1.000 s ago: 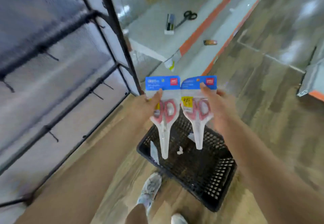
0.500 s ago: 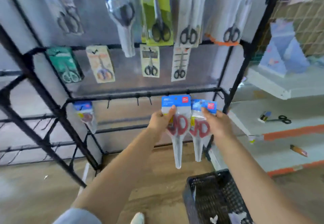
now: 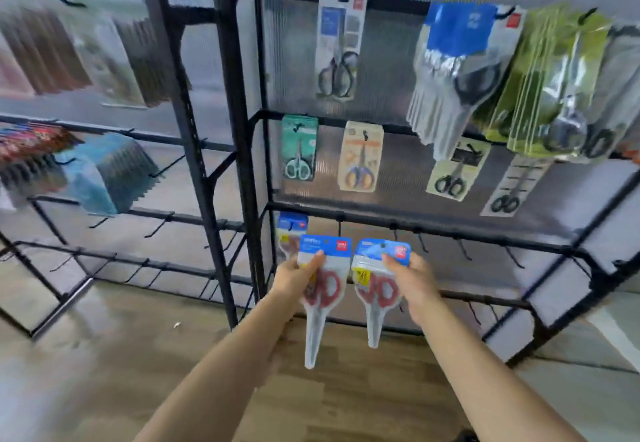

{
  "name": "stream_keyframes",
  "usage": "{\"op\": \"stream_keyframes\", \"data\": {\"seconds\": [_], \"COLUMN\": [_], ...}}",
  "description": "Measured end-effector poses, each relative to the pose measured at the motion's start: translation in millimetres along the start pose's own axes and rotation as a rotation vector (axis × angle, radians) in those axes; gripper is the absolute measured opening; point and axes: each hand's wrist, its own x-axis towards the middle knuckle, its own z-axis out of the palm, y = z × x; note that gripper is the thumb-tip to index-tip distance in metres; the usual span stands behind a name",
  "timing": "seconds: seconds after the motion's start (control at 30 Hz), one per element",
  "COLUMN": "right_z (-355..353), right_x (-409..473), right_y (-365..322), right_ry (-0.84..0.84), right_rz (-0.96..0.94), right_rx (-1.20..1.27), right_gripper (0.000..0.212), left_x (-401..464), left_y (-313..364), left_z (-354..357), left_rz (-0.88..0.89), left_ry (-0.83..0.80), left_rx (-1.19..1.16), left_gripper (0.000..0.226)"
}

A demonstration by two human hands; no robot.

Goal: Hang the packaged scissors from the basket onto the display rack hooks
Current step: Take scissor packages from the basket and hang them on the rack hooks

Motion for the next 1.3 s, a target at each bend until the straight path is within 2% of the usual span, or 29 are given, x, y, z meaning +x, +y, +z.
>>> {"op": "stream_keyframes", "data": {"seconds": [0.2, 0.4, 0.7, 0.8, 0.9, 1.17, 1.3], "right_z": [92, 151, 212, 224, 232, 241, 243], "right_x": [20, 57, 136, 171, 199, 235, 243], "right_y": [19, 39, 65, 66, 71, 84, 87], "right_ry": [-0.071, -0.118, -0.251, -0.291, -0.312, -0.410, -0.388], "right_rz": [0.092, 0.166, 0.176, 0.151, 0.118, 0.099, 0.078], "right_rx": [-0.021, -0.055, -0.207, -0.294, -0.426, -0.536, -0.577], "right_gripper": [0.004, 0.013, 0.002, 0.018, 0.025, 0.032, 0.032], "left_x": [33, 56, 102, 125, 144, 176, 183], "left_y": [-17, -29, -44, -45, -47, -50, -54], "left_z": [-82, -111, -112, -104, -94, -81, -80], "left_rz": [-0.086, -0.176, -0.224, -0.256, -0.272, -0.357, -0.369], "left_ry": [0.068, 0.137, 0.295, 0.329, 0.379, 0.349, 0.344], "left_rx": [0.030, -0.087, -0.099, -0.119, -0.160, -0.222, -0.204], "left_gripper": [0.028, 0.024, 0.023, 0.022, 0.019, 0.028, 0.038]}}
